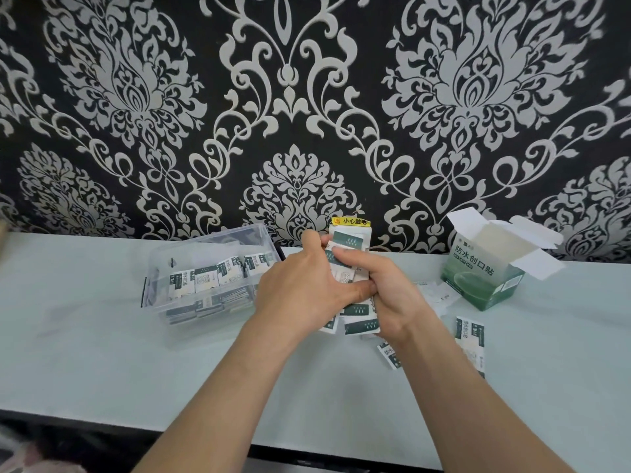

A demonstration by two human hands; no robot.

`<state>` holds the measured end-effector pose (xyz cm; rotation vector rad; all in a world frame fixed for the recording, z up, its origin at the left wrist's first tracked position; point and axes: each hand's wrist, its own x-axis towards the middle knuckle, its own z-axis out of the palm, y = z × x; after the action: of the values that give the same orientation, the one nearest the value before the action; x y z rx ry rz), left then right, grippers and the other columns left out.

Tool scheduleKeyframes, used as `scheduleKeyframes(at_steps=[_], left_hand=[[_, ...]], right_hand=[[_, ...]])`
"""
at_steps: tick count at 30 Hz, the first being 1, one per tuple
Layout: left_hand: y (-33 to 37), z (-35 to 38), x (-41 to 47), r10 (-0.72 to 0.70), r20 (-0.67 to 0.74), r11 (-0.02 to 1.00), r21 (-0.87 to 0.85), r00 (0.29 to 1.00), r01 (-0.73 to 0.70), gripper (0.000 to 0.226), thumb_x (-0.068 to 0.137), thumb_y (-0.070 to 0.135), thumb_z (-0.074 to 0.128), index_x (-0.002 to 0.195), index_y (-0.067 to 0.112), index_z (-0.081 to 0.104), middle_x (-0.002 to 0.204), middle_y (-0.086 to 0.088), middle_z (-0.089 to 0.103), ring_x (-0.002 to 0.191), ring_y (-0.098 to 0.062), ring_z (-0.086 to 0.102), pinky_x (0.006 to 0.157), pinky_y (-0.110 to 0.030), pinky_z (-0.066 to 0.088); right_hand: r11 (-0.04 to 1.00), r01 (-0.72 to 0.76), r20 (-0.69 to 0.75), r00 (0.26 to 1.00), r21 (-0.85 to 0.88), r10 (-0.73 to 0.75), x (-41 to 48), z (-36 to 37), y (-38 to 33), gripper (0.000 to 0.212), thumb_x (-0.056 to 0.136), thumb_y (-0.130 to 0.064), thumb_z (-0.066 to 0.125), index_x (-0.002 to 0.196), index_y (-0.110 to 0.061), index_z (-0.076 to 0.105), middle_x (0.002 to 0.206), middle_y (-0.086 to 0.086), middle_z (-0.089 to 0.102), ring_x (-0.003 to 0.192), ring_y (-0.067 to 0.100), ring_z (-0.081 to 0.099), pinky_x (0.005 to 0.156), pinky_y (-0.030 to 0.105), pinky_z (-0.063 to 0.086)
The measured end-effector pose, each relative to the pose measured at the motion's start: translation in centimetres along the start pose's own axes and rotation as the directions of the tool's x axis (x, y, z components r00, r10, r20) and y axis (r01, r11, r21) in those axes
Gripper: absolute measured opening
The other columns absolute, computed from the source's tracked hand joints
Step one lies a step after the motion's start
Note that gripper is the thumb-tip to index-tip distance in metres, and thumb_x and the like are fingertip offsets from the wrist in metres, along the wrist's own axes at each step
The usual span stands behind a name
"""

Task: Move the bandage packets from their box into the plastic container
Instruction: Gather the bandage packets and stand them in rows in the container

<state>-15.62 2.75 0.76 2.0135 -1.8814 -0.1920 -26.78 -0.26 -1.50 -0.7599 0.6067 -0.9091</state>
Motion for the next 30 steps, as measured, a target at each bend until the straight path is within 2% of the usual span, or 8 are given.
scheduleKeyframes(at_steps=[4, 7, 10, 13, 16, 20, 26, 30], left_hand=[[0.1, 0.5, 0.2, 0.030, 0.057, 0.998, -0.066, 0.998, -0.026, 0.089, 0.066, 0.079, 0.060, 0.129, 0.028, 0.023, 0.096, 0.009, 0.062, 0.083, -0.020, 0.060, 0.067, -0.034, 0.043], [-0.3, 0.5, 0.7, 0.090, 0.179, 0.952, -0.304, 0.980, -0.032, 0.100, 0.066, 0.069, 0.070, 0.142, 0.033, 0.015, 0.101, 0.008, 0.062, 0.089, -0.017, 0.061, 0.075, -0.033, 0.049], [-0.3, 0.5, 0.9, 0.241, 0.294, 0.840, -0.540, 0.925, -0.048, 0.095, 0.059, 0.060, 0.079, 0.139, 0.035, 0.035, 0.110, 0.010, 0.066, 0.098, -0.012, 0.064, 0.091, -0.038, 0.052], [0.5, 1.3, 0.0, 0.348, 0.348, 0.891, -0.412, 0.871, -0.192, 0.091, 0.067, 0.058, 0.076, 0.143, 0.040, 0.029, 0.117, 0.015, 0.063, 0.105, -0.007, 0.060, 0.094, -0.035, 0.050], [0.2, 1.6, -0.2, 0.328, 0.349, 0.942, -0.191, 0.878, -0.276, 0.107, 0.067, 0.068, 0.069, 0.150, 0.035, 0.009, 0.126, 0.010, 0.054, 0.112, -0.013, 0.053, 0.093, -0.037, 0.047], [-0.5, -0.3, -0.3, 0.310, 0.252, 0.950, -0.041, 0.917, -0.310, 0.102, 0.062, 0.072, 0.070, 0.142, 0.034, 0.019, 0.119, 0.013, 0.036, 0.115, -0.009, 0.036, 0.090, -0.031, 0.042], [0.3, -0.8, -1.4, 0.448, 0.236, 0.893, -0.155, 0.862, -0.422, 0.135, 0.059, 0.062, 0.079, 0.149, 0.035, -0.018, 0.151, 0.029, -0.017, 0.139, 0.004, -0.014, 0.116, -0.026, 0.007], [-0.4, -0.5, -1.0, 0.444, 0.230, 0.878, -0.303, 0.866, -0.370, 0.133, 0.061, 0.048, 0.085, 0.149, 0.042, -0.015, 0.151, 0.031, -0.010, 0.141, 0.005, -0.011, 0.118, -0.026, 0.010]], right_hand=[[0.998, -0.010, -0.034, 0.999, -0.066, 0.008, -0.2, -0.4, -0.2, 0.023, 0.088, -0.004, 0.056, 0.100, -0.016, 0.071, 0.082, 0.007, 0.071, 0.071, 0.022, 0.070, 0.066, 0.033, 0.056], [0.999, -0.004, -0.131, 0.991, 0.035, 0.009, 0.2, -0.7, -0.9, 0.026, 0.089, -0.002, 0.054, 0.103, -0.017, 0.070, 0.090, 0.013, 0.072, 0.074, 0.026, 0.071, 0.063, 0.035, 0.059], [0.978, 0.035, -0.256, 0.966, 0.205, 0.019, 0.3, -1.5, -1.7, 0.027, 0.090, -0.003, 0.050, 0.108, -0.016, 0.066, 0.085, 0.016, 0.067, 0.064, 0.028, 0.067, 0.052, 0.036, 0.058], [0.973, 0.059, -0.320, 0.947, 0.222, 0.016, 0.6, -2.1, -1.7, 0.029, 0.088, -0.004, 0.049, 0.108, -0.014, 0.067, 0.074, 0.009, 0.059, 0.050, 0.019, 0.060, 0.046, 0.028, 0.052], [0.962, 0.062, -0.330, 0.944, 0.265, 0.030, 0.7, -2.0, -1.5, 0.027, 0.088, 0.001, 0.045, 0.105, -0.009, 0.064, 0.079, 0.009, 0.060, 0.060, 0.017, 0.060, 0.057, 0.029, 0.054], [0.911, 0.065, -0.278, 0.959, 0.407, 0.056, 0.7, -1.9, -1.8, 0.029, 0.089, 0.004, 0.042, 0.114, -0.004, 0.055, 0.085, 0.016, 0.058, 0.061, 0.020, 0.060, 0.054, 0.028, 0.053], [0.997, -0.040, -0.210, 0.976, 0.071, 0.054, 0.5, -0.7, -1.7, 0.006, 0.091, -0.006, 0.048, 0.095, -0.006, 0.053, 0.052, 0.003, 0.046, 0.037, 0.008, 0.041, 0.036, 0.016, 0.031], [0.992, -0.057, -0.186, 0.982, -0.116, 0.035, 0.2, 0.4, -1.3, 0.011, 0.092, -0.003, 0.048, 0.092, -0.007, 0.057, 0.051, 0.005, 0.049, 0.042, 0.013, 0.044, 0.042, 0.021, 0.034]])
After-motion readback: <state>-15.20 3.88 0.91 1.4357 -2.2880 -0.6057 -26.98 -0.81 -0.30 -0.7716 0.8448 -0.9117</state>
